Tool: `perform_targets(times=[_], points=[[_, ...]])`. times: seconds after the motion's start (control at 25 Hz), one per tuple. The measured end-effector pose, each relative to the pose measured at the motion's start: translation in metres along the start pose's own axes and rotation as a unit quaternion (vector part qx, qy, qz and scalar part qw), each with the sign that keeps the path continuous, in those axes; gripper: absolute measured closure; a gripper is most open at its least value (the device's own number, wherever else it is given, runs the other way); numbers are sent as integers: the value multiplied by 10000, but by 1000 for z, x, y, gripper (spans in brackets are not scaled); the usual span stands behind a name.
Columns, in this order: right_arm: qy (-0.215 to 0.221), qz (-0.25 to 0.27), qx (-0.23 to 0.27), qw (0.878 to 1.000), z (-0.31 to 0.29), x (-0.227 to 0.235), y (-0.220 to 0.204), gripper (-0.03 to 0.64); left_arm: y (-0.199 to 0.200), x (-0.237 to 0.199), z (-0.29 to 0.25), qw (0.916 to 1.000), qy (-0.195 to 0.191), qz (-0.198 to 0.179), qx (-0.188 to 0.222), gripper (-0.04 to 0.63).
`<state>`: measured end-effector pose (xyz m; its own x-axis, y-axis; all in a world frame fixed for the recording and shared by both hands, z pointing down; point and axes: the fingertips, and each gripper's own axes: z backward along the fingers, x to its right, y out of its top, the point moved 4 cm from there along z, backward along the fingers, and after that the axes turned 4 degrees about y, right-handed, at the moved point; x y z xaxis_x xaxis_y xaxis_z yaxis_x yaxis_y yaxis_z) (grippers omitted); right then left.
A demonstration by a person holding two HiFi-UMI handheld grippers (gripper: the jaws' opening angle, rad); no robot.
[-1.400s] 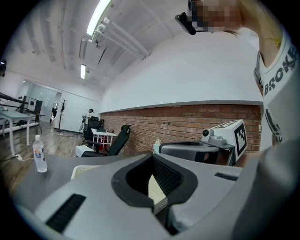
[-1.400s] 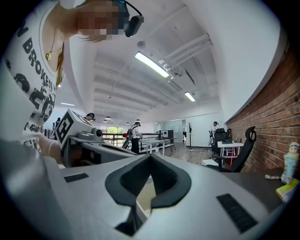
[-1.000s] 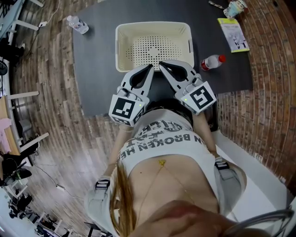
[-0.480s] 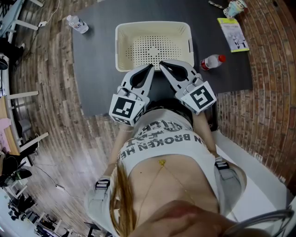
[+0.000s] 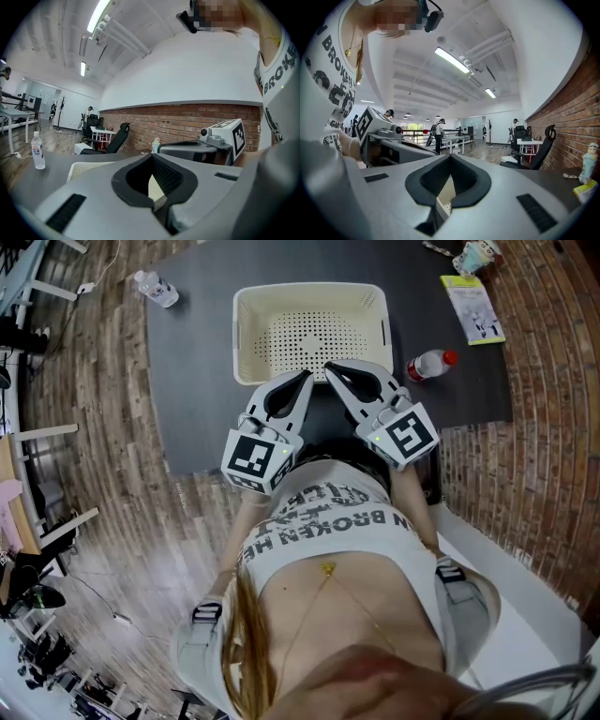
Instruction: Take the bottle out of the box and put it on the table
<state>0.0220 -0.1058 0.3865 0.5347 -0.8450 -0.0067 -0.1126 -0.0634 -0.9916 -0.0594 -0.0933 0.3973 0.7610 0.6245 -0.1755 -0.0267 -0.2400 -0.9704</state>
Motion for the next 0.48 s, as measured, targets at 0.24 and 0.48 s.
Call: perform_targets(times=[0.24,0.48], points=[[13,16,-52,10000,1,0,-3,609,-3,1,-1,10000,-24,-9,-40,595],[47,27,-104,9999,-1,0,-4,609,-3,0,-1,10000,-25,5,-48,595]])
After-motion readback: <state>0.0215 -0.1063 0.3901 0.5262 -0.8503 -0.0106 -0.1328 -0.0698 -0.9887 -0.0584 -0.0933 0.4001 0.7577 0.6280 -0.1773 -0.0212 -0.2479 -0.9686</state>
